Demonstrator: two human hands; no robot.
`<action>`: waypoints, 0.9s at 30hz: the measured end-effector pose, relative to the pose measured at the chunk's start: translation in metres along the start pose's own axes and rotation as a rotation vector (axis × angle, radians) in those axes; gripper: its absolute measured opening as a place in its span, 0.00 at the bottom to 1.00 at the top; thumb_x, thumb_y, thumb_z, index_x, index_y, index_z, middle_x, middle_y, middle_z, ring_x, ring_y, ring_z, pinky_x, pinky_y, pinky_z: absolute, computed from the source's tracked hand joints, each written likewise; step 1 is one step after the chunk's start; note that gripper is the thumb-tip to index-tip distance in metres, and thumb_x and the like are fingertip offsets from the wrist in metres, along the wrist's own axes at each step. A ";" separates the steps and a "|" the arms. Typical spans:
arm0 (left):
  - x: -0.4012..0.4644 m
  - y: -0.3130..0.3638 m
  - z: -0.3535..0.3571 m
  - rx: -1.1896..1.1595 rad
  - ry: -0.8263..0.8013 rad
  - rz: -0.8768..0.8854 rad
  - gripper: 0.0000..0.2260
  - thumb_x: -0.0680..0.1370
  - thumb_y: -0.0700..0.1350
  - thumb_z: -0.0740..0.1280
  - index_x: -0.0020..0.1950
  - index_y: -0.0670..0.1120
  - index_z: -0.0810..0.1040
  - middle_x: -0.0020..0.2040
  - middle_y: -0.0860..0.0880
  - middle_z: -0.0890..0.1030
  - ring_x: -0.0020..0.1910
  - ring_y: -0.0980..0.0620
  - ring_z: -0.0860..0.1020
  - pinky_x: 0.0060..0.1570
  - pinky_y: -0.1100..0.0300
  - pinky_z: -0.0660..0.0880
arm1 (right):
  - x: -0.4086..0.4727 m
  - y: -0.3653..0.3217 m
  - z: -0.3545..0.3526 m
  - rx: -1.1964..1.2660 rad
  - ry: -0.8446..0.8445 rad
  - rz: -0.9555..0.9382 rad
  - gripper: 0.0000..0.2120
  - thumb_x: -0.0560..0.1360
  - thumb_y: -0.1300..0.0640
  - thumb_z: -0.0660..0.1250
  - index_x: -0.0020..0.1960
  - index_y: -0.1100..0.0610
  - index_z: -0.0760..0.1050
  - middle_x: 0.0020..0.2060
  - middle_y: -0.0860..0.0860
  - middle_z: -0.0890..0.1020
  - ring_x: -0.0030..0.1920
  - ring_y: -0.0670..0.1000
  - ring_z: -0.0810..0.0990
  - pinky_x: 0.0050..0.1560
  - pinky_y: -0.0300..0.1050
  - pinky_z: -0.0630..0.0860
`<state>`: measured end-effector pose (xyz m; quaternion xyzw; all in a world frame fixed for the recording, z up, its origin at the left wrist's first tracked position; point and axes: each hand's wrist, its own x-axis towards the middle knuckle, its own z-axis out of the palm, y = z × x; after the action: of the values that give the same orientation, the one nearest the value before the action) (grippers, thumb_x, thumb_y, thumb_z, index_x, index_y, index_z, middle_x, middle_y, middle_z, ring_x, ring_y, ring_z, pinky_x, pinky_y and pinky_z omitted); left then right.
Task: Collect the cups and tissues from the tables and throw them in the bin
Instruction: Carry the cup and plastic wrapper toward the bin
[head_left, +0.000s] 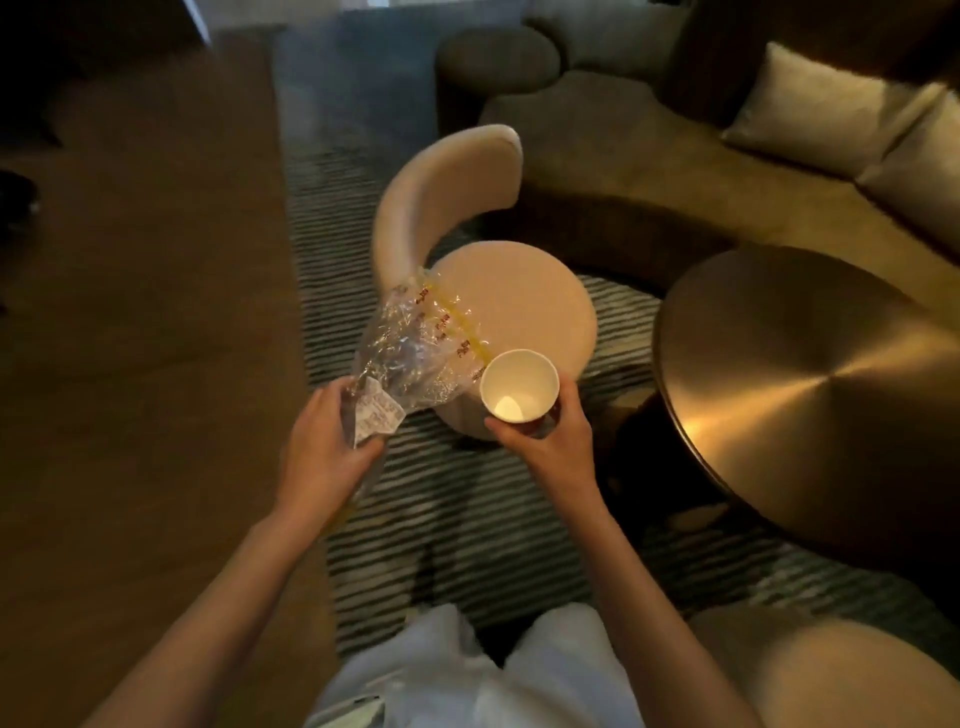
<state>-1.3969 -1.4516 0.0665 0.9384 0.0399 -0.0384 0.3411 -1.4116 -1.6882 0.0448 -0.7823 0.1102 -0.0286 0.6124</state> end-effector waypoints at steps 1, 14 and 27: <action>0.012 -0.017 -0.017 0.018 0.038 -0.013 0.28 0.68 0.43 0.75 0.66 0.48 0.69 0.60 0.50 0.75 0.57 0.49 0.75 0.53 0.55 0.72 | 0.012 -0.009 0.022 -0.002 -0.038 -0.027 0.35 0.62 0.49 0.79 0.64 0.45 0.67 0.57 0.41 0.76 0.59 0.42 0.74 0.61 0.49 0.75; 0.222 -0.106 -0.156 0.153 0.297 -0.180 0.32 0.69 0.48 0.75 0.69 0.49 0.66 0.64 0.50 0.73 0.61 0.47 0.73 0.57 0.47 0.73 | 0.232 -0.099 0.198 -0.023 -0.334 -0.222 0.32 0.65 0.61 0.78 0.65 0.52 0.69 0.55 0.43 0.77 0.56 0.37 0.74 0.54 0.30 0.71; 0.425 -0.182 -0.251 0.131 0.439 -0.334 0.30 0.70 0.47 0.74 0.69 0.47 0.66 0.64 0.46 0.73 0.62 0.44 0.71 0.58 0.49 0.71 | 0.454 -0.180 0.401 -0.175 -0.545 -0.334 0.36 0.63 0.53 0.79 0.66 0.50 0.67 0.60 0.47 0.75 0.60 0.47 0.74 0.62 0.52 0.74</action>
<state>-0.9813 -1.1302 0.1000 0.9247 0.2644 0.1077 0.2517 -0.8720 -1.3596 0.0780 -0.8180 -0.1853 0.0912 0.5368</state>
